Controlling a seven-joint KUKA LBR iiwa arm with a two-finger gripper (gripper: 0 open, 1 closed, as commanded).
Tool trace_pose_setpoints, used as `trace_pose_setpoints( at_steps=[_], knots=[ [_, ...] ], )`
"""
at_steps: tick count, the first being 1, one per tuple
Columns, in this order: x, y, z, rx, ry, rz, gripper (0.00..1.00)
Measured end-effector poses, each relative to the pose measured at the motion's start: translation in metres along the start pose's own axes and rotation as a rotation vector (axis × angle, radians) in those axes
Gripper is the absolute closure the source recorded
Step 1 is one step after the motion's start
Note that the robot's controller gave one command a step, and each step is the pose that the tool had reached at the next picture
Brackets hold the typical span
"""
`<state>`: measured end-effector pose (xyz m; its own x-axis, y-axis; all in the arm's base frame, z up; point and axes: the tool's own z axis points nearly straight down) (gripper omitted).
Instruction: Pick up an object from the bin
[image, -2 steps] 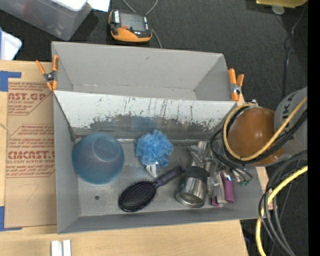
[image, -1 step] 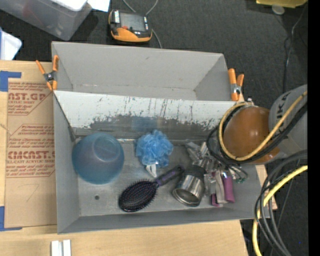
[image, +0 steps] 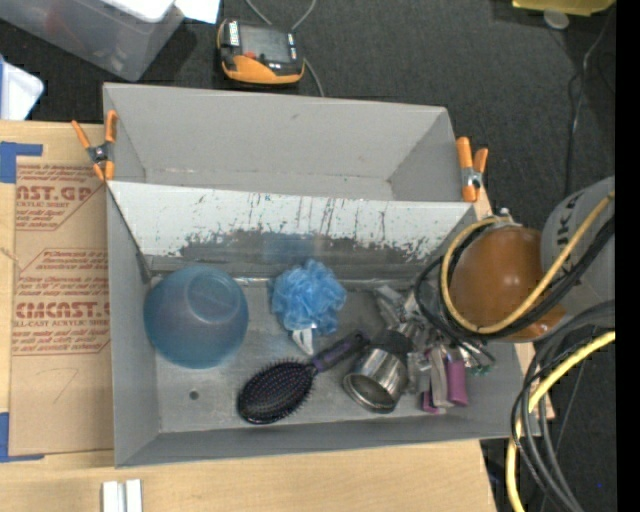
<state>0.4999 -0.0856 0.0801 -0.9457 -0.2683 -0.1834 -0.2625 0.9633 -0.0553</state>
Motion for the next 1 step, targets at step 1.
trace_pose_setpoints(
  at_steps=[1],
  knots=[
    [-0.0086,-0.0017,0.0055,-0.011,0.017,-0.033,0.0]
  ],
)
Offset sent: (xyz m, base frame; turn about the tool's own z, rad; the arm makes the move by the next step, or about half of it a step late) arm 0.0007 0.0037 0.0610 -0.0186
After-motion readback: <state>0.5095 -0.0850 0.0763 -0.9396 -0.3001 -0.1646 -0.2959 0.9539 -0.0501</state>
